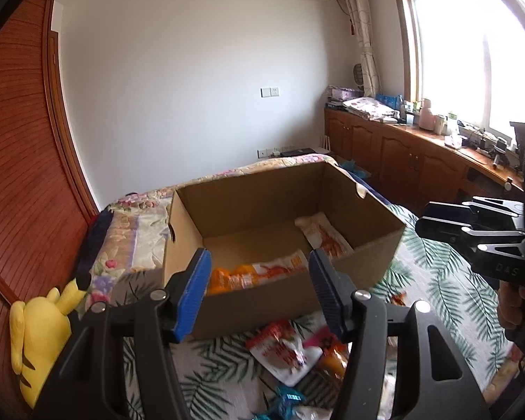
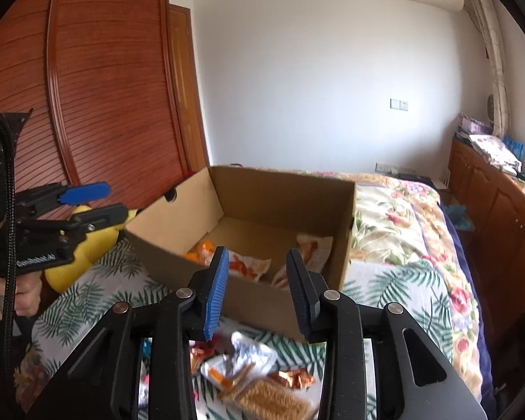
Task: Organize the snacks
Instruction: 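Grasp the white duck-snack bag with the left tool while the right tool grasps the rice-cake pack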
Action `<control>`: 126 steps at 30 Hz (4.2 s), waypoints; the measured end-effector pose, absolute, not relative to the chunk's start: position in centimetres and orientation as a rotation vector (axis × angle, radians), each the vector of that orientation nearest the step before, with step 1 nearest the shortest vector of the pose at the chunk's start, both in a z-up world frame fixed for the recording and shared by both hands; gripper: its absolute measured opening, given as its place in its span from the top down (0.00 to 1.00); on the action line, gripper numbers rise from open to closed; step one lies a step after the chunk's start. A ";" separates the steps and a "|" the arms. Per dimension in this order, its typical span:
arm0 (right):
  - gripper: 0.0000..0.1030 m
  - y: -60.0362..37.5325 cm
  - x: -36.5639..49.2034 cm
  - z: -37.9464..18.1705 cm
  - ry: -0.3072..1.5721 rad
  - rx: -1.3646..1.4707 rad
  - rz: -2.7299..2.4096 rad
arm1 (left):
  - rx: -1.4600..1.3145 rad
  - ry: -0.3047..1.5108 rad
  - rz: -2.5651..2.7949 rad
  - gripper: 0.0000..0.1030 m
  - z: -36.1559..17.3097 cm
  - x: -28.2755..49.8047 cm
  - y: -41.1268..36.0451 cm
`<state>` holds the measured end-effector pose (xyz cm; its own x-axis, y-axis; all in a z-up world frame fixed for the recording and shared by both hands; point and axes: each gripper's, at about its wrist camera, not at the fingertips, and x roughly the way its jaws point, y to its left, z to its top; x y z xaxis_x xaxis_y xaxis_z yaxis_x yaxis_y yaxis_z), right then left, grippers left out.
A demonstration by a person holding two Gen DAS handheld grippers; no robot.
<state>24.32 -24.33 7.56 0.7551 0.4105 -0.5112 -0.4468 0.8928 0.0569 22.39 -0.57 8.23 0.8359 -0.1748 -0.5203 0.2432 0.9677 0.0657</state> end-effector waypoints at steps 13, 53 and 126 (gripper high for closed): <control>0.60 -26.0 23.2 -0.6 0.704 -0.117 0.461 | 0.080 0.665 -0.225 0.43 0.5 18.1 -0.6; 0.30 -25.3 20.1 -6.9 0.876 -0.268 0.586 | -0.061 0.863 -0.174 0.39 -7.4 16.8 -0.8; 0.31 -25.3 19.9 -7.9 0.898 -0.310 0.529 | -0.023 0.828 -0.211 0.44 -5.7 12.2 -0.4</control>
<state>19.90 -25.33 -7.92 0.5086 0.3048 -0.8053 -0.5567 0.8299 -0.0374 12.16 -0.44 -5.71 0.6566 -0.1954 -0.7285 0.1776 0.9788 -0.1025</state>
